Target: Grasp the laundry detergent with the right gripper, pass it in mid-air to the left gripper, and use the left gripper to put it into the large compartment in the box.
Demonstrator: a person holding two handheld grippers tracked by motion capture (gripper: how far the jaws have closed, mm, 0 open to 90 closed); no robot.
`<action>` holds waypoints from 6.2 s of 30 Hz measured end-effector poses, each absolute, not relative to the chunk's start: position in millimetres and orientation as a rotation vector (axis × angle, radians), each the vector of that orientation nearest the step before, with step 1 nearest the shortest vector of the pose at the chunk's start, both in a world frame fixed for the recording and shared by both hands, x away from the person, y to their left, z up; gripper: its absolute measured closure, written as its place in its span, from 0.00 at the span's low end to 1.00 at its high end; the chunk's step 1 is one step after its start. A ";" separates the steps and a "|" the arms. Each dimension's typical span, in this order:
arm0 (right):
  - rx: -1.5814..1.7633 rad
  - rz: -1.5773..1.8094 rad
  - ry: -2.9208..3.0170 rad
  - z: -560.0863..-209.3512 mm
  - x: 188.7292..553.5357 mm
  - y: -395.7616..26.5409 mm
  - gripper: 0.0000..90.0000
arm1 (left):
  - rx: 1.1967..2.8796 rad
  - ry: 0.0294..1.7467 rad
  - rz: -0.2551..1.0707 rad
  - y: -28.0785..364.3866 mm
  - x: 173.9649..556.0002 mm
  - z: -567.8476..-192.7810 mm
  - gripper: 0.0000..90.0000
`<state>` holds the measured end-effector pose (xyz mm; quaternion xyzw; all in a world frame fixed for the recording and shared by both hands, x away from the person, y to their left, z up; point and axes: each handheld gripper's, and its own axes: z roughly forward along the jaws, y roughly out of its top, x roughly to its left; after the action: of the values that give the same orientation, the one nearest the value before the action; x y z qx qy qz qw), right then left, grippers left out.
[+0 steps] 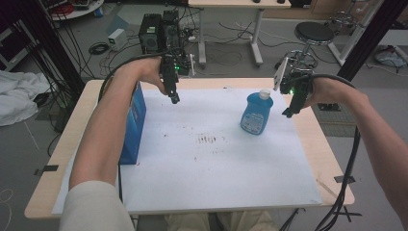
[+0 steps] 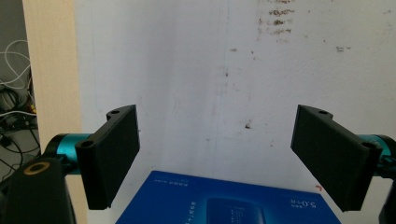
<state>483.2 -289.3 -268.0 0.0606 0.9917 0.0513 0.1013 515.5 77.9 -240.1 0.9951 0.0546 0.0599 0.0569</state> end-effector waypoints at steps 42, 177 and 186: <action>0.651 0.567 2.840 -315.9 488.7 -266.4 0.15 | 3.003 0.182 0.192 88.0 517.4 -246.8 0.17; 0.027 1.122 2.865 -283.7 446.6 -175.3 0.53 | 2.733 0.129 0.138 8.0 433.7 -201.1 0.17; 0.016 1.123 2.875 -284.9 445.0 -168.4 0.53 | 2.709 0.122 0.121 -7.2 434.7 -209.6 0.17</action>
<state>445.0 -168.4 -284.9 0.0051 0.9311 0.3636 0.0274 434.7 -7.2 -209.6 0.9753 0.0441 0.0434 0.2118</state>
